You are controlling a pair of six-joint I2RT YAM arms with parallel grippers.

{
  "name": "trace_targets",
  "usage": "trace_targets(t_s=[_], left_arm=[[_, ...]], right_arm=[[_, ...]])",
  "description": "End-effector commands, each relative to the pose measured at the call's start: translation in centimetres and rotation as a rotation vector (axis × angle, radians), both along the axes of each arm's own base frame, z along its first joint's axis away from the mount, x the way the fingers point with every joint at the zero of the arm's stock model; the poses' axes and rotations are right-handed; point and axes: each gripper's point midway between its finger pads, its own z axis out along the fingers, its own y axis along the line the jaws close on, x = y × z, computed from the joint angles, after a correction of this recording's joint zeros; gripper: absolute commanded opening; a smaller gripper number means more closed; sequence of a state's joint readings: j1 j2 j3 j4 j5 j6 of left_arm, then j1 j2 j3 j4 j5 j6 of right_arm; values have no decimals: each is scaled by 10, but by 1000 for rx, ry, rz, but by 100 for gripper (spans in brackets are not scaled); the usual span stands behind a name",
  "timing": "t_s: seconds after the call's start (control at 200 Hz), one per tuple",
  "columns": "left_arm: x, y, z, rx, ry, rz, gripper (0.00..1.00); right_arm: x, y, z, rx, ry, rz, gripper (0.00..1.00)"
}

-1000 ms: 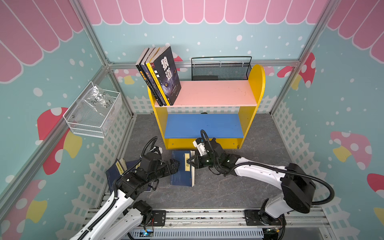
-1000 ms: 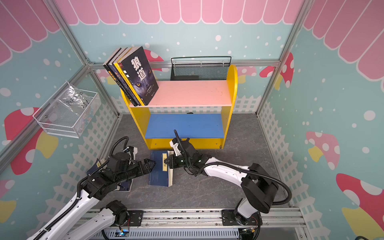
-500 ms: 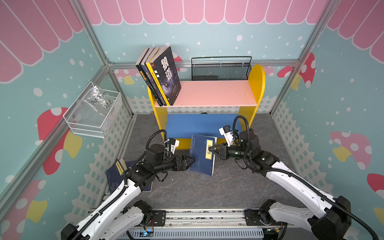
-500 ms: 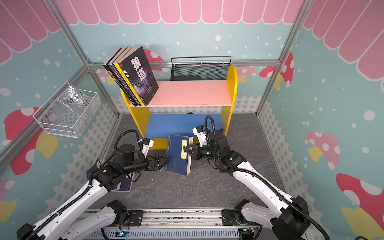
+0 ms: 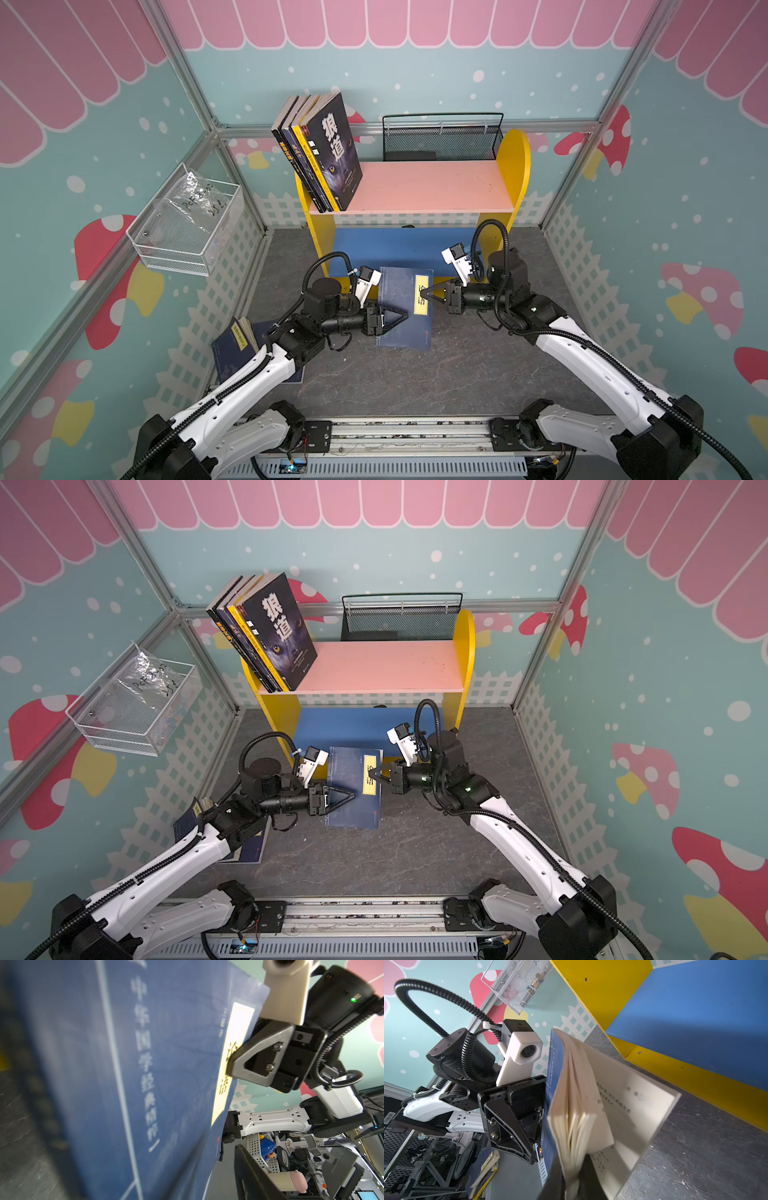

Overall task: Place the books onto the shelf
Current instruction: 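Tilt the blue paperback upright between both grippers and lift it, then carry the upright paperback toward the blue lower shelf with both grippers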

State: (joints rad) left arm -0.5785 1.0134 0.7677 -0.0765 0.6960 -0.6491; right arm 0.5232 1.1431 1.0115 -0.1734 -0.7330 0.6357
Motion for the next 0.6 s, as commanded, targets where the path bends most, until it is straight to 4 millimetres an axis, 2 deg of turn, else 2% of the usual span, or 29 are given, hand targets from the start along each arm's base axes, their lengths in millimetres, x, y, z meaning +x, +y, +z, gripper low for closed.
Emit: trace_targets(t_s=[0.0, 0.175, 0.285, 0.435, 0.535, 0.59], left_arm=[[-8, -3, 26, -65, -68, -39, 48], [-10, 1, 35, -70, -82, -20, 34], [-9, 5, 37, -63, -82, 6, 29], [-3, 10, 38, -41, -75, 61, 15], [1, 13, 40, -35, -75, 87, 11], [3, 15, 42, -31, -75, 104, 8]], right_arm=[[2, 2, 14, 43, -62, 28, 3], [7, 6, 9, 80, -55, 35, 3], [11, 6, 7, 80, -58, 30, 4], [18, 7, 6, 79, -69, 19, 5], [21, 8, 5, 82, -68, 11, 16], [22, 8, 5, 83, -70, 4, 29]])
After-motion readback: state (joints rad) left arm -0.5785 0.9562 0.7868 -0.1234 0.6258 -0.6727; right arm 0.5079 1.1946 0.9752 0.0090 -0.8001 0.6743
